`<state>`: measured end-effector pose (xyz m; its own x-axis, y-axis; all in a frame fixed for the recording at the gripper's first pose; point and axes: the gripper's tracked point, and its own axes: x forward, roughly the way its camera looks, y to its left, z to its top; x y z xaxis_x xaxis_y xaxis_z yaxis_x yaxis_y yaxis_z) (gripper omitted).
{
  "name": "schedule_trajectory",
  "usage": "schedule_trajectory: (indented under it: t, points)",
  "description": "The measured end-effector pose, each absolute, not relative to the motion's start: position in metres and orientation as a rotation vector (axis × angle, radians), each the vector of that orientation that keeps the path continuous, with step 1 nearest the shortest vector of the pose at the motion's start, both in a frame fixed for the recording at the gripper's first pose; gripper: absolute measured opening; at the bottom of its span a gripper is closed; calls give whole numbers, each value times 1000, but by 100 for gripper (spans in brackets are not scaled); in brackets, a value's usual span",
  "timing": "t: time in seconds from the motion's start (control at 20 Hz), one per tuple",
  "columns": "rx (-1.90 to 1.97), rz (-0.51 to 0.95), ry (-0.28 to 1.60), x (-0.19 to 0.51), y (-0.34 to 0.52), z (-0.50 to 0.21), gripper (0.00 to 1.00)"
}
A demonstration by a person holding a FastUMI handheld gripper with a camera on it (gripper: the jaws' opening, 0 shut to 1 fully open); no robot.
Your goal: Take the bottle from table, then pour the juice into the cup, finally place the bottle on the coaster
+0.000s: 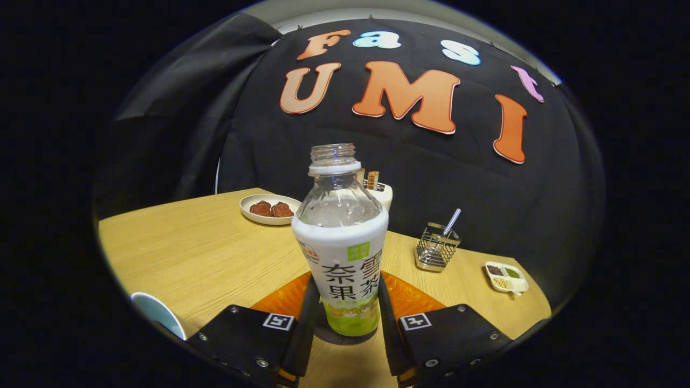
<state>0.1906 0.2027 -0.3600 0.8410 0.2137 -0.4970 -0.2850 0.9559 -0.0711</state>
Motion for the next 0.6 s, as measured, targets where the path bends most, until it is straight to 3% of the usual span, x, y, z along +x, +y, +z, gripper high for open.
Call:
schedule_trajectory:
  t: [0.6]
  points:
    - [92,201,633,204,198,-378,59]
